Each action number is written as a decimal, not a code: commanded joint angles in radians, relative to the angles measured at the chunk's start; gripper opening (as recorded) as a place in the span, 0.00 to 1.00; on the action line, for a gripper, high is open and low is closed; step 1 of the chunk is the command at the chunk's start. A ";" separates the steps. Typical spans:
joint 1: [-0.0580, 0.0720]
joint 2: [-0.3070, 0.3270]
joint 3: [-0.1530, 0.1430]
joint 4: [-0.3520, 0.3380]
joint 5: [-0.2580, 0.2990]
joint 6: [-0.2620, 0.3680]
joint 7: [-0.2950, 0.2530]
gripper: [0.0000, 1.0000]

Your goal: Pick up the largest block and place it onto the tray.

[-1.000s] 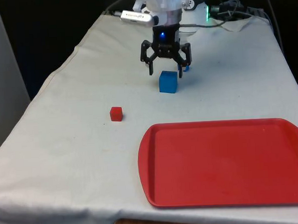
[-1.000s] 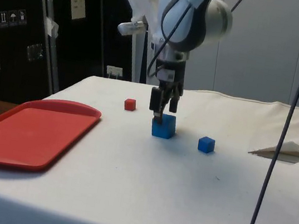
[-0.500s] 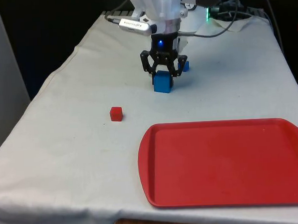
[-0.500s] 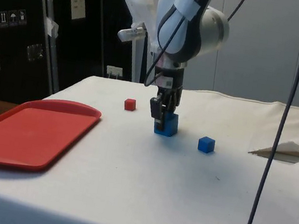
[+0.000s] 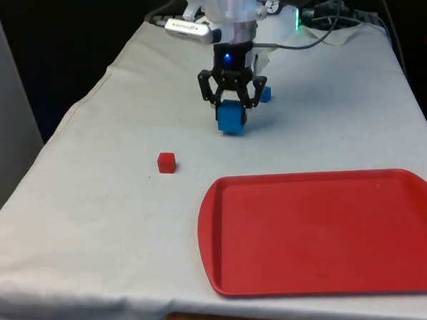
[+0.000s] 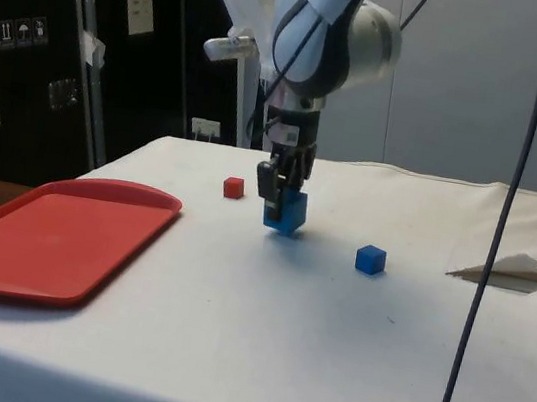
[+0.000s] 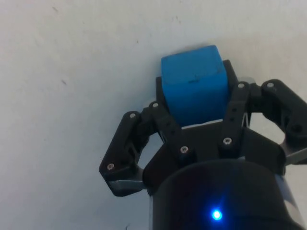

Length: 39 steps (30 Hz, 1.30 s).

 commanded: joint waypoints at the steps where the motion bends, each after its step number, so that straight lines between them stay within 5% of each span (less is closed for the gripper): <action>1: 0.010 -0.003 -0.015 0.006 -0.016 -0.015 0.014 0.00; 3: 0.011 -0.005 -0.019 0.013 -0.018 -0.022 0.016 0.00; 4: 0.001 -0.008 -0.004 0.013 0.000 -0.014 0.000 0.00; 6: 0.013 -0.014 -0.027 0.035 -0.023 -0.045 0.023 0.00; 21: 0.001 -0.036 -0.029 0.149 -0.028 -0.146 0.038 0.00; 39: 0.006 0.037 -0.037 0.365 -0.033 -0.277 0.084 0.00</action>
